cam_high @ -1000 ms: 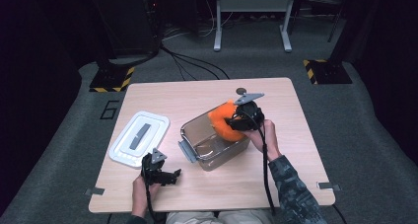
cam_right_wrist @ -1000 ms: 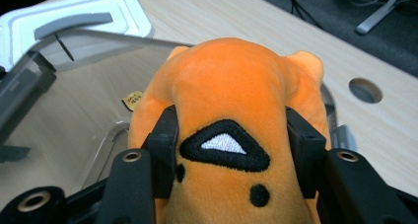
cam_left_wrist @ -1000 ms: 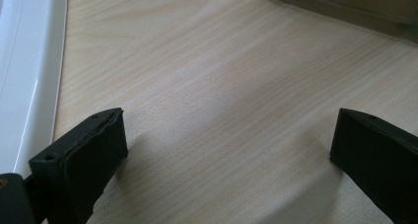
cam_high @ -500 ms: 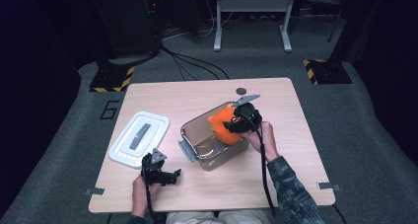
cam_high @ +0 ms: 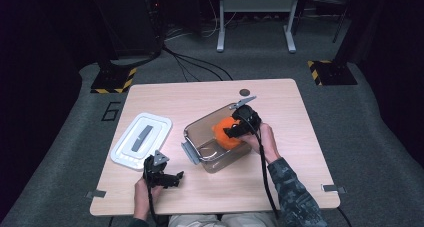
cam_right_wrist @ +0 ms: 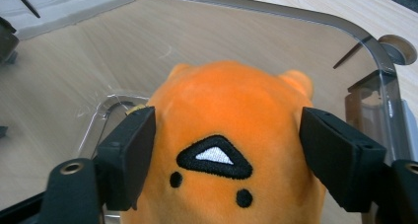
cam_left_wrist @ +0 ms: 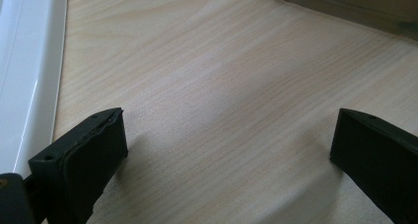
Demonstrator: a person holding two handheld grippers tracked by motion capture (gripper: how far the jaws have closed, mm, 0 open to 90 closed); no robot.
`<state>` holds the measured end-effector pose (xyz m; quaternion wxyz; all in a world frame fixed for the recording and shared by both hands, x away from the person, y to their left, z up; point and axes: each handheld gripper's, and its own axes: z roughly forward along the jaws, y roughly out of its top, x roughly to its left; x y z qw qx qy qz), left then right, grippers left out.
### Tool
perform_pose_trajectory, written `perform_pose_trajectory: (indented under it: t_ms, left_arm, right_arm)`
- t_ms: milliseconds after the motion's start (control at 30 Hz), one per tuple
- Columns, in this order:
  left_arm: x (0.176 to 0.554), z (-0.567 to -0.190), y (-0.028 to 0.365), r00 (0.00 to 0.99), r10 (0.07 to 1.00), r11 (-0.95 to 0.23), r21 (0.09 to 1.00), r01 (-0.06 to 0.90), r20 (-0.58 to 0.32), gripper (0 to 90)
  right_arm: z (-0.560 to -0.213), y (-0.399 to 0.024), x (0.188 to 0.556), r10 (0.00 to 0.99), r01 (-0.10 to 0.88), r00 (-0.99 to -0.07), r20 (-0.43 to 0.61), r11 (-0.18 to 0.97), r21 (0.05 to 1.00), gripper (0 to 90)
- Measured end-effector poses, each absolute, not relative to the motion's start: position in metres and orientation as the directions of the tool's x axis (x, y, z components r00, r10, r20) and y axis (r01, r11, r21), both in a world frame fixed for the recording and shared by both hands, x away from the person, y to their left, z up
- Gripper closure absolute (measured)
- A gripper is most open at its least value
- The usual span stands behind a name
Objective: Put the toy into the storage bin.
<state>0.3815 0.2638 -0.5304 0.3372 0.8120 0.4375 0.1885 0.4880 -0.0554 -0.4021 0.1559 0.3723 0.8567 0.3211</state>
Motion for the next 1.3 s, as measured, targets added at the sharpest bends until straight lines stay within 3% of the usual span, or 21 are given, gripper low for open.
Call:
perform_pose_trajectory:
  t_ms: [633, 767, 1000, 1100, 1300]
  left_arm:
    - [0.382, -0.53, 0.264, 0.546, 0.837, -0.39, 0.712, 0.584, 0.01, 0.5]
    - [0.382, -0.53, 0.264, 0.546, 0.838, -0.389, 0.712, 0.584, 0.01, 0.5]
    - [0.381, -0.53, 0.264, 0.545, 0.839, -0.388, 0.713, 0.584, 0.011, 0.5]
    - [0.381, -0.53, 0.264, 0.545, 0.839, -0.388, 0.713, 0.584, 0.011, 0.6]
    - [0.381, -0.53, 0.264, 0.546, 0.838, -0.389, 0.713, 0.583, 0.011, 0.5]
  right_arm:
    - [-0.389, -0.07, 0.48, 0.739, 0.509, -0.674, -0.019, 0.483, 0.712, 18.0]
    - [-0.39, -0.065, 0.478, 0.718, 0.501, -0.695, -0.034, 0.518, 0.693, 24.3]
    - [-0.396, -0.062, 0.483, 0.697, 0.51, -0.716, -0.036, 0.558, 0.654, 50.0]
    - [-0.396, -0.065, 0.483, 0.706, 0.524, -0.708, -0.027, 0.55, 0.651, 55.5]
    - [-0.397, -0.07, 0.485, 0.715, 0.542, -0.699, -0.013, 0.541, 0.643, 54.2]
